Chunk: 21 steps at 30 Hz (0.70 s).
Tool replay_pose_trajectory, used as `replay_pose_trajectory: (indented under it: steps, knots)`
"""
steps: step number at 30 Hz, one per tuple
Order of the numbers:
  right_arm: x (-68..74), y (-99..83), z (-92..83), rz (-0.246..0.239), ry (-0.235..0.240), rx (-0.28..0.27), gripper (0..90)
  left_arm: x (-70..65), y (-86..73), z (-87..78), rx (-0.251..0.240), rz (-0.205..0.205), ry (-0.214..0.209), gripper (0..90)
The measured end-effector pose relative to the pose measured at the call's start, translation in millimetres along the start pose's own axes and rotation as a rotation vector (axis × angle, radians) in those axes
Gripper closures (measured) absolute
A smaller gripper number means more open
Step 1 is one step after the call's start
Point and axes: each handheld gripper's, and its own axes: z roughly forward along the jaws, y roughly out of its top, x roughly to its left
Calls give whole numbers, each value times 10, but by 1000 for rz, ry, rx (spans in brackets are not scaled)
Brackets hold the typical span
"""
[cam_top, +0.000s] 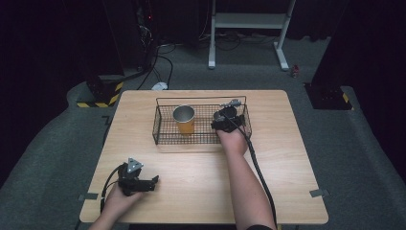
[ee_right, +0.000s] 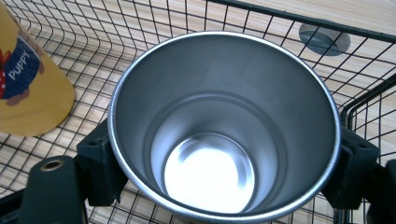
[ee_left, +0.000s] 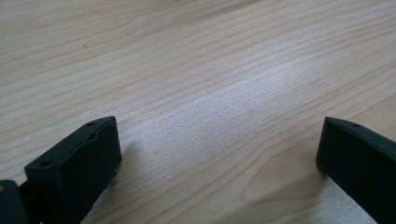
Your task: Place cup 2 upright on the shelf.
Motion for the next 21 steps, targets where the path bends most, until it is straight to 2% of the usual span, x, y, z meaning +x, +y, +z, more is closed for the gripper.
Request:
replay_pose_trajectory:
  steps: [3,15,17,21]
  knots:
    - [9,-10,-4,-10,-4,4,170,0,0,0,0,0,0,2]
    - [-10,-11,-22,4,11,13,128,-1,0,0,0,0,0,2]
    - [-12,-12,-23,19,20,18,114,-1,0,0,0,0,0,2]
    - [-15,-8,-48,21,9,4,97,0,0,0,1,0,-1,2]
